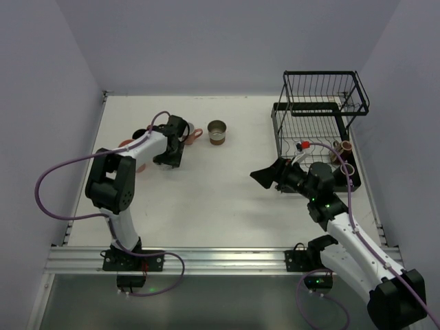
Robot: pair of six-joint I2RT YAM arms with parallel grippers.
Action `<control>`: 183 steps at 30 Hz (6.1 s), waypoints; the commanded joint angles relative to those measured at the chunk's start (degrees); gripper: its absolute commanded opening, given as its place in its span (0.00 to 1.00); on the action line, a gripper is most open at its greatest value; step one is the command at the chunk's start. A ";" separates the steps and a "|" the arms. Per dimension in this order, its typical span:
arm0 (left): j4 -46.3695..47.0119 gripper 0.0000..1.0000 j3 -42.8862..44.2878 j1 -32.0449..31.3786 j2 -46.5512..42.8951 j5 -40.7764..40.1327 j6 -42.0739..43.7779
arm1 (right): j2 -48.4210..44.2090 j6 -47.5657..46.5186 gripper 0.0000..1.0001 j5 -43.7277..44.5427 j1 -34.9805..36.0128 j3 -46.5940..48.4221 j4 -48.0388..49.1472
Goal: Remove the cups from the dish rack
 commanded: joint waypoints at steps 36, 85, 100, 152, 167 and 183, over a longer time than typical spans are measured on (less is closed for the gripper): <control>28.34 1.00 -29.80 -17.16 -70.75 33.57 -1.13 | 9.74 -8.81 0.91 48.24 -19.09 13.87 -32.63; 49.33 0.99 -35.43 -27.89 -56.17 36.81 -20.52 | 4.67 12.27 0.38 2.37 2.79 8.61 5.32; 69.91 0.74 -37.46 -28.33 -41.22 38.31 -31.63 | 15.29 23.53 0.39 -8.89 9.83 -1.86 34.15; -2.16 0.40 7.45 -9.70 4.13 -0.10 -3.24 | -3.51 -0.72 0.99 14.65 10.53 0.07 -2.13; 3.81 0.78 7.89 -13.12 -9.74 6.31 -3.50 | -9.22 -7.14 0.92 36.96 10.01 6.57 -16.63; 25.53 1.00 -23.65 -15.59 -60.02 35.57 -5.09 | -1.05 -11.54 0.87 58.08 -17.04 11.77 -22.79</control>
